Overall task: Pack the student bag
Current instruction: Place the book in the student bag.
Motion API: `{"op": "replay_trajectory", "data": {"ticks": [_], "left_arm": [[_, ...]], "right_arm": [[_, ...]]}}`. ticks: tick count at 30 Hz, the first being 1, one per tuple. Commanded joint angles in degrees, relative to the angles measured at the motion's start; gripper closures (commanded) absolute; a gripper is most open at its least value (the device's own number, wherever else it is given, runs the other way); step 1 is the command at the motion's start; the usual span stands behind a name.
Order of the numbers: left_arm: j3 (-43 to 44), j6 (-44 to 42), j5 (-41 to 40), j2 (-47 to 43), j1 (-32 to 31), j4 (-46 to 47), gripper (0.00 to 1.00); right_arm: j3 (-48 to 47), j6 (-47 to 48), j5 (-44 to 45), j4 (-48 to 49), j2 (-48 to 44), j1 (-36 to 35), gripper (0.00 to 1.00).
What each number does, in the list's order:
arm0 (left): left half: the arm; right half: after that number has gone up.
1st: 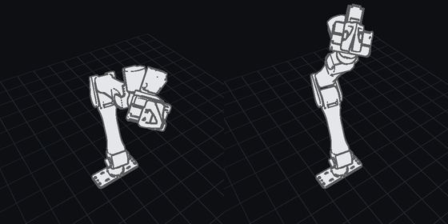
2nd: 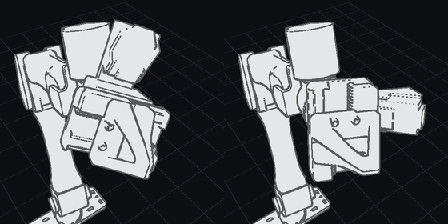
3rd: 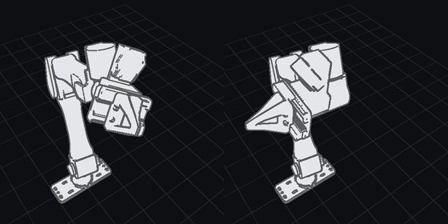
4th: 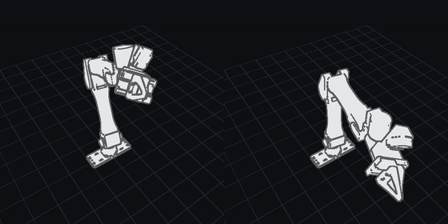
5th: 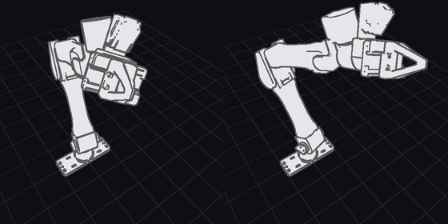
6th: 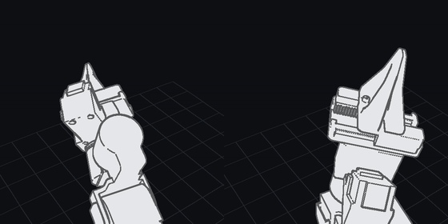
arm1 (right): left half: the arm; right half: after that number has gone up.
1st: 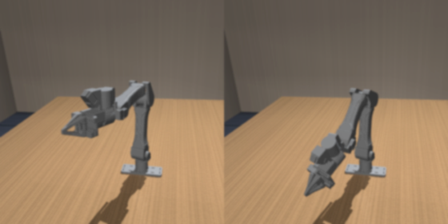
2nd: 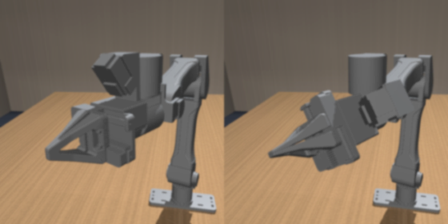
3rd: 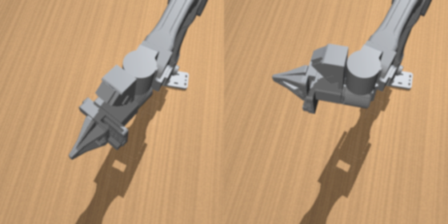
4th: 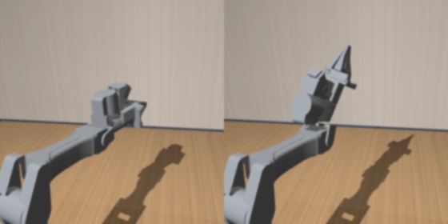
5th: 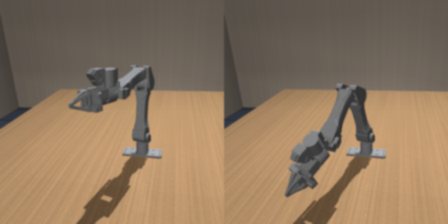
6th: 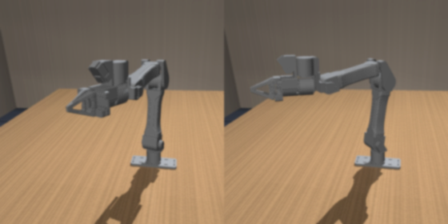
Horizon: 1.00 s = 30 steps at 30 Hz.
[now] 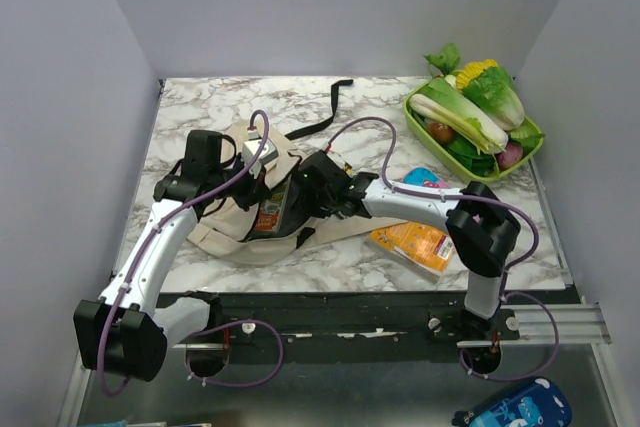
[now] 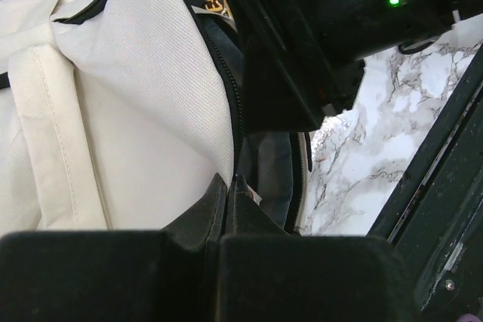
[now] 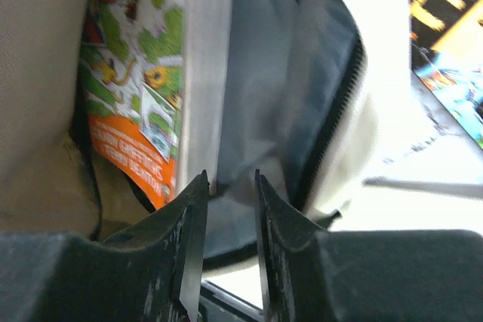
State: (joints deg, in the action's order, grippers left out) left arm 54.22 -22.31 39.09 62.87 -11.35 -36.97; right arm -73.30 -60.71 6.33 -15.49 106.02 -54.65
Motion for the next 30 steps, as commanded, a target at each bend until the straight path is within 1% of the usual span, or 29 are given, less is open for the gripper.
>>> {"op": "replay_trajectory", "data": {"ticks": [1,2,3,4,6,11,14,15,17,18,19,20,21,23,24,25,27,28,30], "left_arm": [[2.47,-0.02,2.66,-0.21,0.19,0.23,1.00],[2.56,0.07,2.66,-0.38,0.19,0.23,1.00],[2.56,0.24,2.57,-0.29,0.19,0.23,1.00],[2.65,0.24,2.48,-0.29,0.19,0.23,1.00],[2.82,0.24,2.31,-0.38,0.28,0.06,1.00],[3.09,0.42,2.39,-0.29,0.19,0.41,1.00],[3.26,0.86,2.48,0.06,0.19,0.85,1.00],[3.26,0.86,2.48,0.15,0.19,0.85,1.00],[3.09,0.86,2.31,0.15,0.19,0.85,1.00],[3.00,0.86,2.13,0.15,0.19,0.93,1.00],[2.83,0.60,1.78,0.06,0.19,0.85,1.00],[2.48,0.25,1.60,-0.20,0.19,0.76,1.00],[2.21,0.07,1.34,-0.38,0.19,0.67,1.00],[1.51,-0.37,0.90,-0.90,0.28,0.67,1.00],[1.33,-0.72,0.73,-1.00,0.28,0.59,1.00],[1.16,-0.81,0.55,-1.17,0.28,0.58,1.00],[0.80,-1.07,0.37,-1.35,0.28,0.58,1.00],[0.72,-1.07,0.28,-1.26,0.28,0.58,1.00],[0.45,-0.99,0.55,-1.00,0.37,0.93,1.00]], "right_arm": [[-5.79,2.26,-3.85,0.90,5.33,0.25,0.68],[-6.76,2.70,-4.13,0.81,6.73,0.25,0.75],[-9.03,2.79,-4.30,0.11,8.75,0.25,0.88],[-10.10,2.79,-4.48,-0.59,9.99,0.25,0.93],[-12.38,2.96,-4.66,-2.61,11.92,0.25,0.99],[-22.67,3.49,-5.00,-9.29,19.30,-0.63,1.00],[-24.26,3.14,-7.72,-7.47,19.76,-1.07,0.99],[-23.39,3.57,-9.21,-2.32,19.32,-0.98,0.97],[-20.42,4.71,-10.81,1.58,17.57,-1.07,0.94],[-19.09,5.24,-10.29,3.77,15.03,-0.98,0.92],[-17.86,5.16,-8.19,3.80,13.53,-0.81,0.85],[-15.93,6.20,-7.65,4.14,12.04,-0.46,0.80],[-11.91,6.82,-7.12,4.84,8.19,-0.02,0.66],[-6.53,9.36,-4.68,5.73,3.70,1.65,0.54],[-0.68,10.34,-3.87,6.60,1.58,2.35,0.50],[2.34,11.22,-2.82,7.22,-3.05,4.27,0.45],[8.23,14.56,-2.46,10.37,-7.30,6.65,0.40],[11.83,15.17,-3.24,10.65,-10.62,9.88,0.36],[14.22,17.81,-3.60,10.57,-12.75,13.15,0.33]]}}
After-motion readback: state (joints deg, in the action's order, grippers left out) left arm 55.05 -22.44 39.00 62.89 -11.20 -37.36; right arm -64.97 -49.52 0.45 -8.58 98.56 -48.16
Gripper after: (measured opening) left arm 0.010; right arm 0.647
